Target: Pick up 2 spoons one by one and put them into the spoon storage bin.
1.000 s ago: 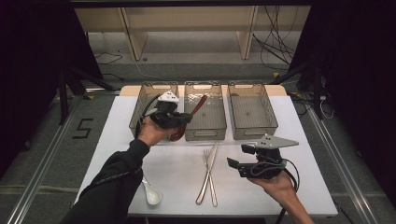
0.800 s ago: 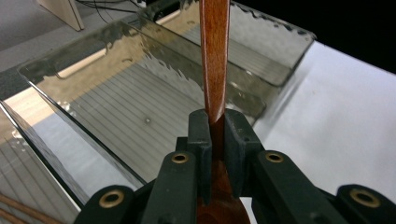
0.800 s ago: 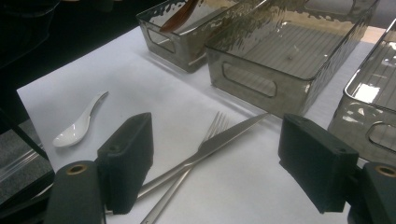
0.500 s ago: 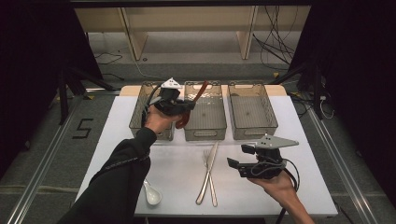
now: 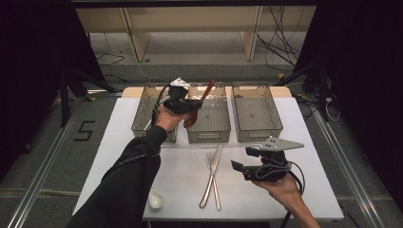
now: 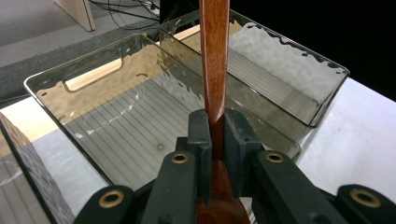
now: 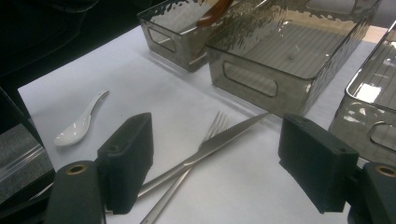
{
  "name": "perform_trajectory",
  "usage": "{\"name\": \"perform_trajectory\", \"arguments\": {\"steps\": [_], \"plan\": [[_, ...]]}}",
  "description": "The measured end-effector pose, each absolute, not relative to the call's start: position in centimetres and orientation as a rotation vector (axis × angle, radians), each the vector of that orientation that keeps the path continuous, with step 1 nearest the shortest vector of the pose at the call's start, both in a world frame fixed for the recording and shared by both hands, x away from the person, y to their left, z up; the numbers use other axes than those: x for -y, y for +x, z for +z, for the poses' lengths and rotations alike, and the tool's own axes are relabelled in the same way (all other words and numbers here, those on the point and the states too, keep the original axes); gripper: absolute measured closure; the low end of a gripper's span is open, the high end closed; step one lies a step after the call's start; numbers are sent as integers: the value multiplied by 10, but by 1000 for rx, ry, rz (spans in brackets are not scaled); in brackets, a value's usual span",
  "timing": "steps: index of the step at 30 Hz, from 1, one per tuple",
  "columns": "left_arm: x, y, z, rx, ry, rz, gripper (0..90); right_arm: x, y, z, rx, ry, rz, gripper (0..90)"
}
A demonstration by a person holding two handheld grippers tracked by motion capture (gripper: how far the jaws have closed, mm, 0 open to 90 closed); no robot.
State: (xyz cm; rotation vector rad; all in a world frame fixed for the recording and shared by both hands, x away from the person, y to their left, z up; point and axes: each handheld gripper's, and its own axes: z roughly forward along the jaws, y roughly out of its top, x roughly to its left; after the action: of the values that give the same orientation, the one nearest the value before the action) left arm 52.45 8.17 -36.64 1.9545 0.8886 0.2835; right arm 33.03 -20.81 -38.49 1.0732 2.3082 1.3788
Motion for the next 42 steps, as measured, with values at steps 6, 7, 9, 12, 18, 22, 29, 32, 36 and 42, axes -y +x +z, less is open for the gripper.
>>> {"name": "perform_trajectory", "arguments": {"steps": [6,7,9,12,18,22,29,32,36,42], "plan": [[-77,528,-371,-896,1957,282,811,208,330,-385,-2308,1075,1381,276],[-77,529,-371,-897,1957,281,811,208,330,-385,-2308,1073,1383,276],[-76,531,-372,-902,1952,280,810,208,330,-385,-2308,1072,1383,276],[-74,532,-372,-908,1941,276,810,208,330,-385,-2309,1072,1383,276],[-71,533,-375,-910,1943,274,809,208,330,-385,-2310,1074,1383,276],[-72,535,-376,-918,1942,271,809,208,330,-385,-2309,1070,1384,276],[-69,535,-379,-923,1948,270,806,208,330,-385,-2309,1071,1384,276],[-68,536,-381,-946,1940,267,787,208,330,-384,-2309,1070,1386,276],[-68,538,-383,-980,1967,242,652,208,330,-384,-2309,1070,1386,276],[-76,530,-376,-984,1976,240,529,208,330,-384,-2307,1071,1385,276]]}}
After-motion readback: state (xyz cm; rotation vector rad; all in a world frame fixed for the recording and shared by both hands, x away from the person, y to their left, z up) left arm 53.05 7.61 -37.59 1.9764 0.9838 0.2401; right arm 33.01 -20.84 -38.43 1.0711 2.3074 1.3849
